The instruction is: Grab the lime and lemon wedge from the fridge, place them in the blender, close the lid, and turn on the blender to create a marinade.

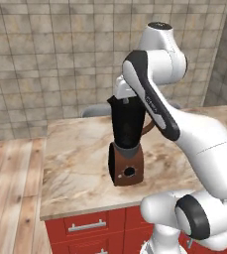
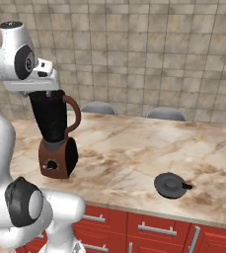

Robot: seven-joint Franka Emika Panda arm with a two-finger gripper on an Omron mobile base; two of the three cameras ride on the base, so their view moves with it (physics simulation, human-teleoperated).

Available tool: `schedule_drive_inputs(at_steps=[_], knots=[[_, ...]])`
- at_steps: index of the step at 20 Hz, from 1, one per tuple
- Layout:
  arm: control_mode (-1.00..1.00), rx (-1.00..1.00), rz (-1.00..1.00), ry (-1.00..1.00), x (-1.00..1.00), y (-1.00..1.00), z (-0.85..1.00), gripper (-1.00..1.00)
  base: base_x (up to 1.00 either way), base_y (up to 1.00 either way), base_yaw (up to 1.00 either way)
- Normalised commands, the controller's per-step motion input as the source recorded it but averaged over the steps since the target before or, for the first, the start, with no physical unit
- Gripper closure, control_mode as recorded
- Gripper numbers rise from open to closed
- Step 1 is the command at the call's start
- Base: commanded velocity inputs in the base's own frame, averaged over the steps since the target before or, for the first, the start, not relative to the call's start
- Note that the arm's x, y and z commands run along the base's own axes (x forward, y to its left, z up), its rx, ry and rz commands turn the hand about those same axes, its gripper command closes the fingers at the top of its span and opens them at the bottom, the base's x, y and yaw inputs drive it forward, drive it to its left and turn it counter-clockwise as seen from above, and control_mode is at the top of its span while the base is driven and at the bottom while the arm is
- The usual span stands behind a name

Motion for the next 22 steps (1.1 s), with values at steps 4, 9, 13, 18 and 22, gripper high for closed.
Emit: schedule_drive_inputs(at_steps=[4,9,13,18,22], knots=[[-1.0,0.0,-0.05,-0.05,-1.0,-0.1,0.0,-1.0,0.0,0.0,0.0],[-1.0,0.0,-0.1,0.0,-1.0,-0.25,-0.14,-1.0,0.0,0.0,0.0],[-1.0,0.01,-0.1,-0.01,-1.0,-0.61,-0.37,-1.0,0.0,0.0,0.0],[-1.0,0.03,-0.16,-0.1,-1.0,-0.81,-0.14,-1.0,0.0,0.0,0.0],[-1.0,0.08,-0.1,-0.08,-0.76,-0.61,-0.17,-1.0,0.0,0.0,0.0]])
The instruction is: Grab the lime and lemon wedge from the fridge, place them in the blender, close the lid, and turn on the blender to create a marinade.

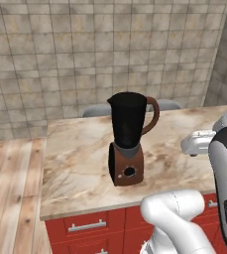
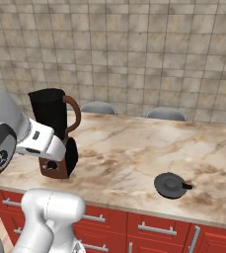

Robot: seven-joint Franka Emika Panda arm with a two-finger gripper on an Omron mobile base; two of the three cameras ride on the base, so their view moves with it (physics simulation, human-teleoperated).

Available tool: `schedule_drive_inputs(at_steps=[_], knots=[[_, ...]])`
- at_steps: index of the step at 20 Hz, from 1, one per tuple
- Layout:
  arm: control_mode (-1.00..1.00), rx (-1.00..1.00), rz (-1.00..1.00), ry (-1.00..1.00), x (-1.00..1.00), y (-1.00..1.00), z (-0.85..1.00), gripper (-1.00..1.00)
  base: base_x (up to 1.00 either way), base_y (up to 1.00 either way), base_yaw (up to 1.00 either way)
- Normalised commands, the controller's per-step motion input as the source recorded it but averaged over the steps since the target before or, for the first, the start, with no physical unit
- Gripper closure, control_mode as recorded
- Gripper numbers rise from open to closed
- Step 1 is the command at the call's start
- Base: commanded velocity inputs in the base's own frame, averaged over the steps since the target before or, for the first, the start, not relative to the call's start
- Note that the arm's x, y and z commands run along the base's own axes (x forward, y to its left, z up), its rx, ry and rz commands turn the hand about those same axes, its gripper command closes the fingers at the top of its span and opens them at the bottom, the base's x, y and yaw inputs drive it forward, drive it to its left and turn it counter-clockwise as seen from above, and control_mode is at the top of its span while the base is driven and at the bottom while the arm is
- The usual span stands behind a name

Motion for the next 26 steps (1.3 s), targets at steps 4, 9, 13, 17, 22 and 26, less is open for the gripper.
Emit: schedule_drive_inputs(at_steps=[4,9,13,17,22,26], knots=[[-1.0,0.01,-0.02,-0.01,0.0,0.0,0.0,-1.0,0.0,0.0,0.0],[-1.0,0.0,0.0,0.0,-0.03,0.0,0.0,-1.0,0.0,0.0,0.0],[1.0,0.0,0.0,0.0,-0.27,0.0,0.0,-1.0,-0.43,0.0,0.05],[1.0,0.0,0.0,0.0,0.0,0.0,0.0,-1.0,-0.85,0.11,0.32],[1.0,0.0,0.0,0.0,0.0,0.0,0.0,-1.0,-0.19,0.92,0.33],[1.0,0.0,0.0,0.0,0.0,0.0,0.0,-1.0,0.12,1.0,0.21]])
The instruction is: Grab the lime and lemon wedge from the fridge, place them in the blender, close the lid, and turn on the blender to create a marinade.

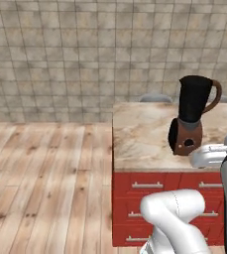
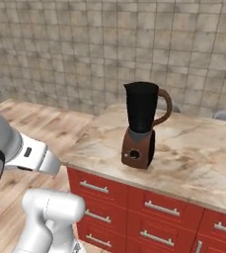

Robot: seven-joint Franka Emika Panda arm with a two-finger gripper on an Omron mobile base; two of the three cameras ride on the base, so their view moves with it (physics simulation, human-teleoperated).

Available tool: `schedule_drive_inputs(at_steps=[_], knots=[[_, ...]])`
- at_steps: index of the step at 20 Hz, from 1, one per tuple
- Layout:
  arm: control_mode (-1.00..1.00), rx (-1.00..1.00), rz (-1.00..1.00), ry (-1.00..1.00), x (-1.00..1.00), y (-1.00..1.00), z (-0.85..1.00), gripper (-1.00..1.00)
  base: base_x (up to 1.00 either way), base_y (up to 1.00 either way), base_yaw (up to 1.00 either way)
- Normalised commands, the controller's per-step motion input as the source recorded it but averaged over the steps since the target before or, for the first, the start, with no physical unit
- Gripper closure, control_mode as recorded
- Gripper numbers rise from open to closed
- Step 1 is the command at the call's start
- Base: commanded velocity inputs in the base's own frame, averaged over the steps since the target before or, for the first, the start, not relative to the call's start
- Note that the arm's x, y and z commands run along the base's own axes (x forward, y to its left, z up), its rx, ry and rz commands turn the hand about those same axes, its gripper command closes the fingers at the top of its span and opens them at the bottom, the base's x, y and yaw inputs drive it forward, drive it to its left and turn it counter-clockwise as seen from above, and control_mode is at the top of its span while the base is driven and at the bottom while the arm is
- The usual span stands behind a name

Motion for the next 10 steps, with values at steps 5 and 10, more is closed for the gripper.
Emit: schedule_drive_inputs(at_steps=[5,10], knots=[[1.0,0.0,0.0,0.0,0.0,0.0,0.0,-1.0,0.46,1.0,0.16],[1.0,0.0,0.0,0.0,0.0,0.0,0.0,-1.0,0.41,1.0,0.19]])
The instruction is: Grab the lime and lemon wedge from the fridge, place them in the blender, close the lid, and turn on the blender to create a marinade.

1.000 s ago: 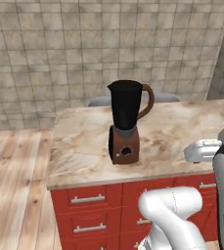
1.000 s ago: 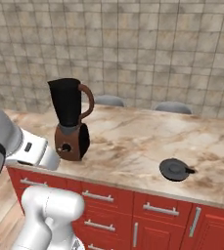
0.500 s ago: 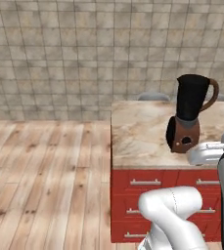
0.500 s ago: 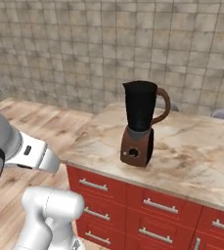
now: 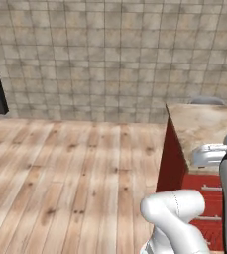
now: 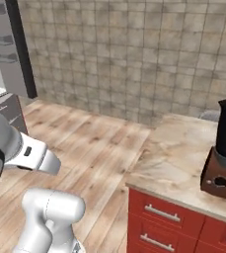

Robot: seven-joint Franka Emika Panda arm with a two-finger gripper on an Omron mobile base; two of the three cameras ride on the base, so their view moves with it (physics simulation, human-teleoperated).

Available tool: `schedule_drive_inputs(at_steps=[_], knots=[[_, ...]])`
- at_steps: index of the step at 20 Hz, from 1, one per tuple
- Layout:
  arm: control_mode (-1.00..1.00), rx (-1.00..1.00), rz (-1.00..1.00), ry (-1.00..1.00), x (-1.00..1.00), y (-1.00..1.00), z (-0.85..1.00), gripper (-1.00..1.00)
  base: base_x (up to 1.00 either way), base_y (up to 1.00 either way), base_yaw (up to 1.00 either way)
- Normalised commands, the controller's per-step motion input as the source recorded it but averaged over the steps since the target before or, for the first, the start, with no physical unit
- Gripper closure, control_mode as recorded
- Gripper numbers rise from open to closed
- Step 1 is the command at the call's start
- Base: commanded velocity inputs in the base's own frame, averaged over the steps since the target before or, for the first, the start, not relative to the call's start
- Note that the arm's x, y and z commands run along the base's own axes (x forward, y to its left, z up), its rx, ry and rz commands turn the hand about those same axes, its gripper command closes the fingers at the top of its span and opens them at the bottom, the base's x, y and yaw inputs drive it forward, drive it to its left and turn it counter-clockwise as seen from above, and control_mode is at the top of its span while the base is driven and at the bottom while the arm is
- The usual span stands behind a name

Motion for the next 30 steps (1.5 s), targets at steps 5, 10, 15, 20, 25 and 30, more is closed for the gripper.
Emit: schedule_drive_inputs(at_steps=[5,10,15,20,25,30], knots=[[1.0,0.0,0.0,0.0,0.0,0.0,0.0,-1.0,0.53,1.0,0.32],[1.0,0.0,0.0,0.0,0.0,0.0,0.0,-1.0,0.85,0.95,0.4],[1.0,0.0,0.0,0.0,0.0,0.0,0.0,-1.0,1.0,-0.18,0.23],[1.0,0.0,0.0,0.0,0.0,0.0,0.0,-1.0,1.0,-0.66,0.23],[1.0,0.0,0.0,0.0,0.0,0.0,0.0,-1.0,1.0,-0.63,0.32],[1.0,0.0,0.0,0.0,0.0,0.0,0.0,-1.0,0.61,-0.23,0.78]])
